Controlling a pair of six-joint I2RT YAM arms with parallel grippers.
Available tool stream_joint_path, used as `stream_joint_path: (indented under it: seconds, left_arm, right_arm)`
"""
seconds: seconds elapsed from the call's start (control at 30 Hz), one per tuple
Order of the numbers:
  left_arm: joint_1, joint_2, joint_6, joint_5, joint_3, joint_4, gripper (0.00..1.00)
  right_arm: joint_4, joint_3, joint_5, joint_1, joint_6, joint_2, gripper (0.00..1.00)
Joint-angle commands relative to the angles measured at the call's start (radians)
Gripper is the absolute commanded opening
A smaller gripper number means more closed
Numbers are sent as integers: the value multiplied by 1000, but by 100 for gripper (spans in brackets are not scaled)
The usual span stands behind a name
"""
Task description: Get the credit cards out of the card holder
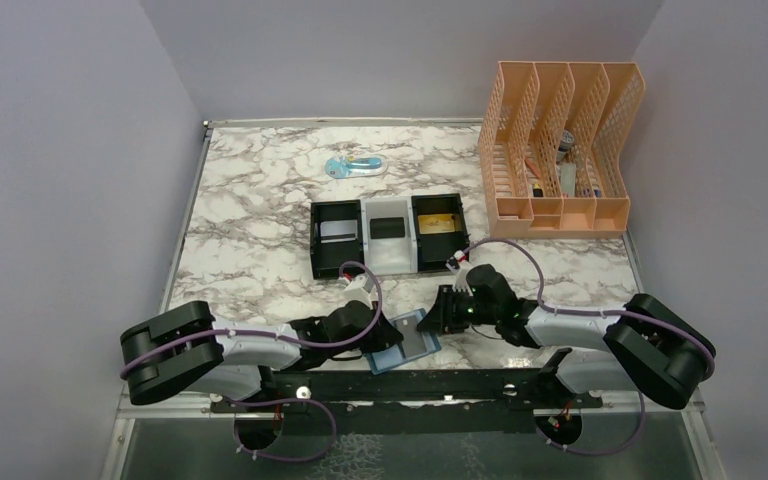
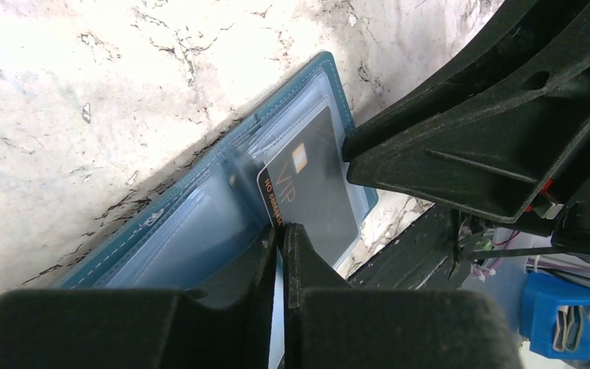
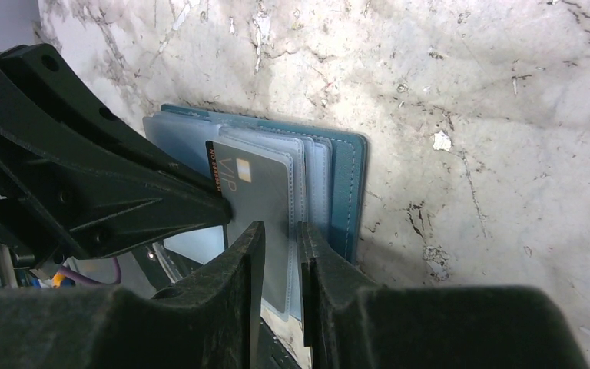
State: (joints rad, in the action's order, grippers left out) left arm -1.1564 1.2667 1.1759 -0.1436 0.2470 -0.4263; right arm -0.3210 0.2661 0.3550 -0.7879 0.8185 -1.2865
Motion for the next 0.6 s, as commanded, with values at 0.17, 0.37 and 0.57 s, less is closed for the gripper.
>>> stream_joint_path:
  seconds: [0.17,0.37,0.57]
  left_arm:
    - [-8,-43,6,-28,-38,-25,6]
    - [-9,-72,2,-32,-57,-16,9]
    - [-10,-74,-7,-22,-46,-12,11]
  right_arm:
    - [46,-19,-16,-3,1,3,23]
    - [99,-3,-22,-3,-9,67,23]
    - [65,10,76,-3,-22,113,23]
